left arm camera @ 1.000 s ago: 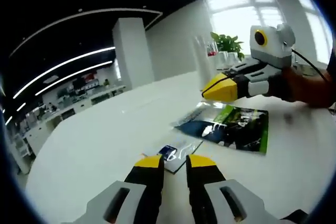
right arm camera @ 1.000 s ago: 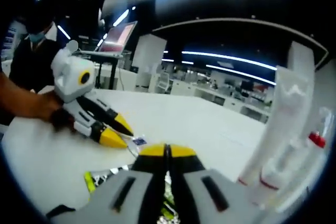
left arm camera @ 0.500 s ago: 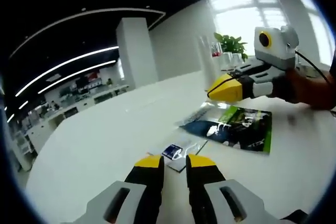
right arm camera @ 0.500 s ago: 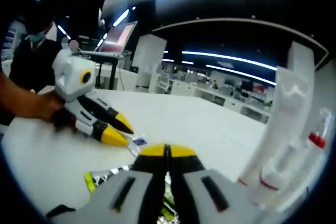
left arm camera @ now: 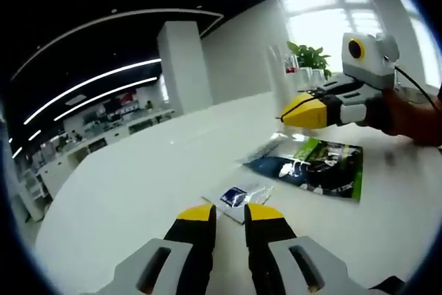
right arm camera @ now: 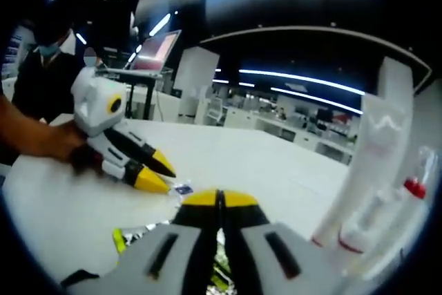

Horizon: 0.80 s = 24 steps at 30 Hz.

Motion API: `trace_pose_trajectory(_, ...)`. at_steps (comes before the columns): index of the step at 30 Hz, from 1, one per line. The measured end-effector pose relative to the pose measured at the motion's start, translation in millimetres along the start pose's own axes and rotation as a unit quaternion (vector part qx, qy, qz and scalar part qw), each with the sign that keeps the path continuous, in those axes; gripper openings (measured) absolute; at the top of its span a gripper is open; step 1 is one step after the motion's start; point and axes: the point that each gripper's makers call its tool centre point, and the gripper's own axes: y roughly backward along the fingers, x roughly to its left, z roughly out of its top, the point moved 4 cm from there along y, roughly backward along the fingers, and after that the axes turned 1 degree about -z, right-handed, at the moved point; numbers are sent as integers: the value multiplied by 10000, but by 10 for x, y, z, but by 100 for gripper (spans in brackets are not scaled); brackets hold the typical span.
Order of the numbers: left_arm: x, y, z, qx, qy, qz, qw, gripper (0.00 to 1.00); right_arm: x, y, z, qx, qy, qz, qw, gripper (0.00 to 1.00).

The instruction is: Arrange the skincare products in the storage area until every visible bottle or jar stands upright without overlapping.

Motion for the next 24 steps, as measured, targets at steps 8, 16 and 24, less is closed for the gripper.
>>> trace_pose_trajectory(8,-20,27,37,-122,30,-30,9999,16,-13,14,6,-17,1,-42,10000,0)
trace_pose_trajectory(16,-2,96,46,-233,108,-13,9997,16,-206,-24,2,-84,46,-58,9999,0)
trace_pose_trajectory(24,-48,165,45,-308,163,28,9994,16,-77,105,54,-217,-15,0,9998,0)
